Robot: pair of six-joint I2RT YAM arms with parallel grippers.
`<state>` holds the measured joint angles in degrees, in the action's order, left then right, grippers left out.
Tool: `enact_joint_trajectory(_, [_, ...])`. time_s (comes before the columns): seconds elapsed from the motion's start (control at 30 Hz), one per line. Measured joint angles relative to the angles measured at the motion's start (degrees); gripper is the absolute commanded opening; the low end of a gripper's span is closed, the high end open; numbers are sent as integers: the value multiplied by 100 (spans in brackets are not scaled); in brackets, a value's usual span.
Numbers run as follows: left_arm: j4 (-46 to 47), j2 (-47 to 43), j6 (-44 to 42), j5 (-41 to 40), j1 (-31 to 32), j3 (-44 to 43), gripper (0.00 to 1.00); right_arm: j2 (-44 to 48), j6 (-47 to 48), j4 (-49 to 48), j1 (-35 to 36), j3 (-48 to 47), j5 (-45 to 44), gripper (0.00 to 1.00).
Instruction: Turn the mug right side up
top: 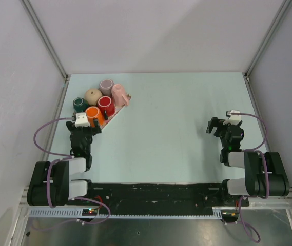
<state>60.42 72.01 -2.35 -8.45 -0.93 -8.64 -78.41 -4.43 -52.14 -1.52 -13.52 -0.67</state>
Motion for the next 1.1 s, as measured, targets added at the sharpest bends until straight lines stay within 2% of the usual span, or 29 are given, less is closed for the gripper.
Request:
enact_joint_trajectory(0.17, [22, 0, -2, 0, 0, 0, 98, 310, 2, 415, 0, -94, -20, 100])
enact_joint_trajectory(0.37, [-138, -140, -4, 11, -2, -4, 98, 1320, -59, 1532, -4, -730, 57, 100])
enact_joint_trajectory(0.47, [-925, -922, -129, 424, -13, -101, 98, 1779, -195, 1823, -9, -960, 422, 100])
enact_joint_trajectory(0.57, [-2282, -1969, -748, 1587, -28, -688, 98, 1993, -402, 2116, 22, -1204, 905, 100])
enact_joint_trajectory(0.67, [-4240, -2441, -2081, 2896, -20, -2026, 96, 1998, -546, 2435, 184, -1515, 1370, 100])
enact_joint_trajectory(0.8, [-7132, -1880, -4465, 3742, 31, -3978, 85, 2011, -651, 2758, 487, -1781, 1836, 100])
enact_joint_trajectory(0.93, [-9049, -973, -7145, 3287, 254, -4824, 81, 2151, -645, 3060, 811, -1810, 2100, 100])
enact_joint_trajectory(1.0, [-9755, -509, -8522, 2809, 398, -4789, 81, 2229, -610, 3206, 960, -1810, 2127, 100])
enact_joint_trajectory(1.1, [-10557, -90, -9768, 2247, 621, -4623, 81, 2315, -584, 3379, 1147, -1810, 2133, 100])
